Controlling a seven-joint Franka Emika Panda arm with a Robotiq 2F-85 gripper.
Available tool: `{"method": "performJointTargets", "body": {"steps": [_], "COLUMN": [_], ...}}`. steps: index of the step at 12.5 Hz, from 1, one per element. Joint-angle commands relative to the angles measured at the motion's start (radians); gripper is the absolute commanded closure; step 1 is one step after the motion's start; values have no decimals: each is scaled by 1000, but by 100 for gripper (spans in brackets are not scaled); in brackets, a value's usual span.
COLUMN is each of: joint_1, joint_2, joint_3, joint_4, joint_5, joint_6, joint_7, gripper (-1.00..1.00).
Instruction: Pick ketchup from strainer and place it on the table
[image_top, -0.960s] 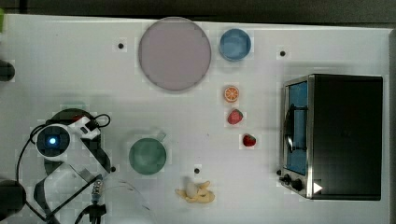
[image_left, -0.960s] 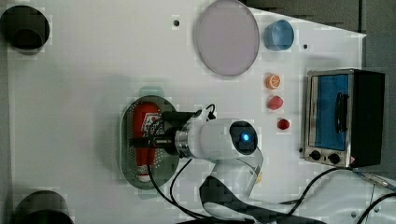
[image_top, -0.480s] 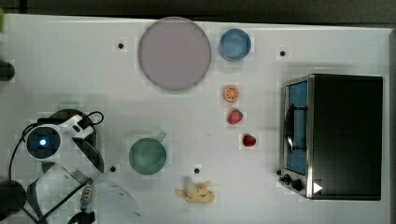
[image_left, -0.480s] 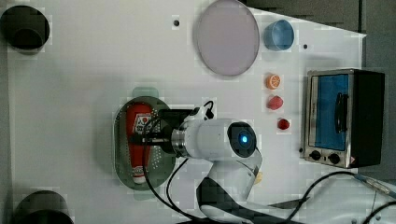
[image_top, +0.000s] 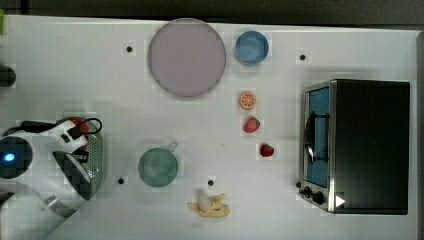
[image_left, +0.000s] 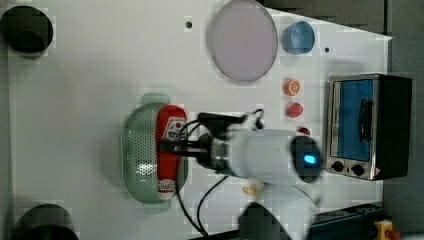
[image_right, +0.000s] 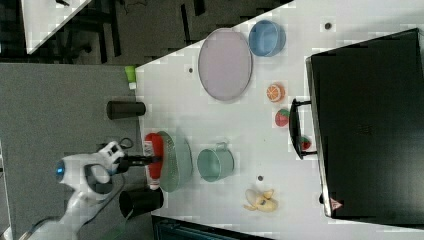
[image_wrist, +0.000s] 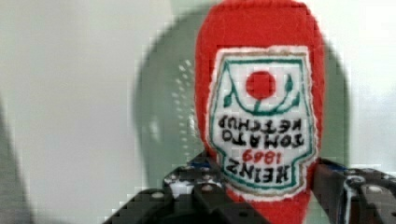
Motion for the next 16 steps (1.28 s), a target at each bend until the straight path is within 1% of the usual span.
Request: {"method": "performJointTargets", "body": {"steps": [1, 4, 7, 9, 13, 16], "joint_1": [-88, -160, -203, -218, -230, -231], "joint_2": [-146, -238, -269, -269, -256, -213], "joint_3": [-11, -67, -165, -248, -416, -502], "joint_4": [42, 42, 41, 35, -7, -46], "joint_5": [55, 65, 65, 64, 63, 63], "joint_6": [-136, -232, -295, -308, -304, -274], "joint_7": [45, 24, 6, -17, -27, -74], "gripper": [-12, -12, -12, -12, -12, -12]}}
